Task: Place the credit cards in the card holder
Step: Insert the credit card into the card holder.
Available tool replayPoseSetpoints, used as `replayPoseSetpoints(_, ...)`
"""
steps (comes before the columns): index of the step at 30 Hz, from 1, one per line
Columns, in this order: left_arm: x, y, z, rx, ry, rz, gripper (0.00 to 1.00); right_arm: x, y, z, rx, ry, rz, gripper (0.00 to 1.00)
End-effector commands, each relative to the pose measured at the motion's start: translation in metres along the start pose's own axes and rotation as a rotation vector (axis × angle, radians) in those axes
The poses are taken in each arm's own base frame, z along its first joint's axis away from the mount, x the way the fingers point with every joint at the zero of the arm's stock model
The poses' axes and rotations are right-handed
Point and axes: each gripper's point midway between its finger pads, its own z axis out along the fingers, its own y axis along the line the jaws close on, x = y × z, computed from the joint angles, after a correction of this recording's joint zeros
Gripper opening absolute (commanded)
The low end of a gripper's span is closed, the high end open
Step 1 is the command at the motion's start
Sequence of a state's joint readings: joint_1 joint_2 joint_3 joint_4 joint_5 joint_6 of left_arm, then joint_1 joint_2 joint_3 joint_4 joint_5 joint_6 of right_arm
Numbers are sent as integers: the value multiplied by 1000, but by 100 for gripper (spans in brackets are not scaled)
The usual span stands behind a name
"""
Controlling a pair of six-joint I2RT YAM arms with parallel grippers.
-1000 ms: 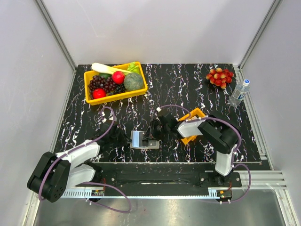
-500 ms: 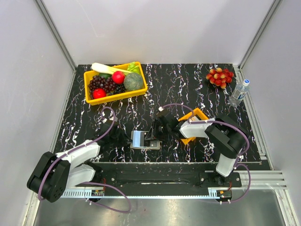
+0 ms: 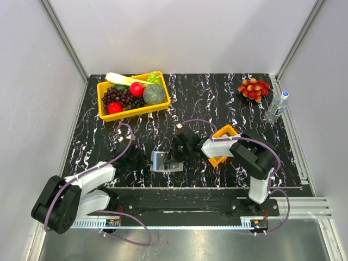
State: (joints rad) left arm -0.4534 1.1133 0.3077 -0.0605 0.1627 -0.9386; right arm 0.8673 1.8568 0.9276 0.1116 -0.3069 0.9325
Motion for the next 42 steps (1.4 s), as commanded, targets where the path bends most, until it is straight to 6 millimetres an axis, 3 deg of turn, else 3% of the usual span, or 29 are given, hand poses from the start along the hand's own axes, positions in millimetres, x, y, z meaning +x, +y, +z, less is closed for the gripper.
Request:
replayPoseSetpoints(1,-8,-12,-3,40,-31,19,0,16,10,11,-36,62,5,15)
replayPoseSetpoints(14,-7,-9,-3,28,-33,15,0,11,17,-9,-37,16,-7,36)
replayPoseSetpoints(31,-8,-17,-4,51,-31,22,0,15,42,-2,-110,49,-46,34)
replayPoseSetpoints(42,-10,-19,-6,61,-48,30,0,1,37,-8,-69,-29,-125,36)
